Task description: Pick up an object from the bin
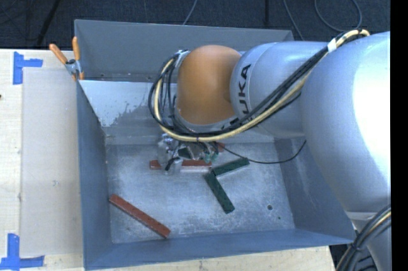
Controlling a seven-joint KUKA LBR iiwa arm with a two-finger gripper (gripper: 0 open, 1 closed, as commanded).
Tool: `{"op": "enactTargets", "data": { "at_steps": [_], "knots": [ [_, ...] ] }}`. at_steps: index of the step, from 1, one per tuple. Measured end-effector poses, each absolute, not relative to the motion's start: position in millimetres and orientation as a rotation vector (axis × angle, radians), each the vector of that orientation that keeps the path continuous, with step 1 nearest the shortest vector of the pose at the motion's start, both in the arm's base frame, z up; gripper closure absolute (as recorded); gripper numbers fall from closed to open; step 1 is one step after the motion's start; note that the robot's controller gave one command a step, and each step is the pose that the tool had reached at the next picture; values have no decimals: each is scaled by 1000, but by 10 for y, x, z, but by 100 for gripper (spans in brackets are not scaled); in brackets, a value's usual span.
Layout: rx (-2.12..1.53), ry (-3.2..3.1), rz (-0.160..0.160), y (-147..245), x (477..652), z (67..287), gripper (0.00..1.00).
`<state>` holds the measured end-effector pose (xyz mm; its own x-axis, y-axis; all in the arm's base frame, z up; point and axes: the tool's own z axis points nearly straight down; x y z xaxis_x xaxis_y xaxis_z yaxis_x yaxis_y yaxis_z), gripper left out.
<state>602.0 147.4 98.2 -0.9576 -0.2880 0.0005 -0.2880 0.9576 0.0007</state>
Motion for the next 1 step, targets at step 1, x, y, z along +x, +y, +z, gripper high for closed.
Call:
{"op": "enactTargets", "data": {
  "at_steps": [1],
  "knots": [
    [456,-3108,-1,1471,6021,982,0]
  ]
}}
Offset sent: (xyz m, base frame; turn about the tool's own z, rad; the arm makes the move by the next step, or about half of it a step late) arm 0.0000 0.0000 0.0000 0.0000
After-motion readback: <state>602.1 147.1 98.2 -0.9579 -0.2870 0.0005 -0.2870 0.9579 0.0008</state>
